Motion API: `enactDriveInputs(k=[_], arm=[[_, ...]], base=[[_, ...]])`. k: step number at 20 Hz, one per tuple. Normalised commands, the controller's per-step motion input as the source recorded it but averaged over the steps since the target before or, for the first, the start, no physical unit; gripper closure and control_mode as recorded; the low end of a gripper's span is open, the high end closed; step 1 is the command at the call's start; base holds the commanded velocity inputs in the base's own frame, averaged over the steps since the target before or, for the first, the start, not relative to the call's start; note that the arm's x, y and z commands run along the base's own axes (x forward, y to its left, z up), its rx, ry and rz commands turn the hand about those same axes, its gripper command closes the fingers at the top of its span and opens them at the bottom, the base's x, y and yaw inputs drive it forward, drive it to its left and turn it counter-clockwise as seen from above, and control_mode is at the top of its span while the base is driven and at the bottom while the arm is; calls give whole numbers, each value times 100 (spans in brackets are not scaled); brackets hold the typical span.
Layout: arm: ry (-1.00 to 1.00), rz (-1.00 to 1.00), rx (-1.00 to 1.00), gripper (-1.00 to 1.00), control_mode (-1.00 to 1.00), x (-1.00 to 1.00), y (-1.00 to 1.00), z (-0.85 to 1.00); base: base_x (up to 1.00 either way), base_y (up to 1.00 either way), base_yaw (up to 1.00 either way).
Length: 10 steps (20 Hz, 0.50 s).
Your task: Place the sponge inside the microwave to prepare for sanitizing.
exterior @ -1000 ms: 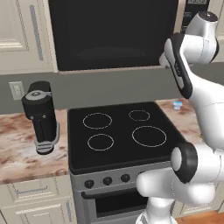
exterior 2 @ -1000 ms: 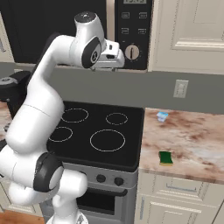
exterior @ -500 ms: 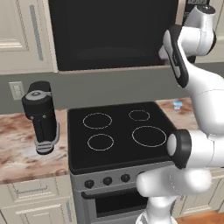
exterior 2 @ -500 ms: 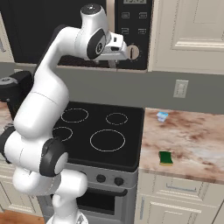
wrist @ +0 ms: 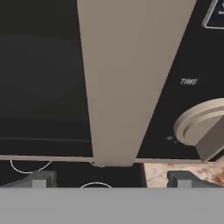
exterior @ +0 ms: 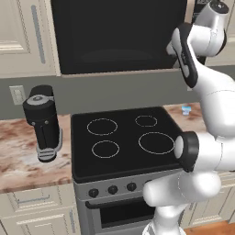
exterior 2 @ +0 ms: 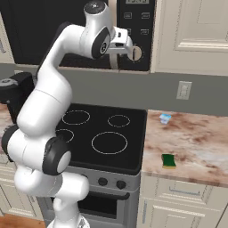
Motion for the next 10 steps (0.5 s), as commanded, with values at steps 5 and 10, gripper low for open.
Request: enactDriveInputs(k=[5,10], arm=[[-20,0,0,-100,-100,14,-3,7],[-5,0,0,-100,-100,22,-1,14]], base=[[0,0,0],[0,0,0]])
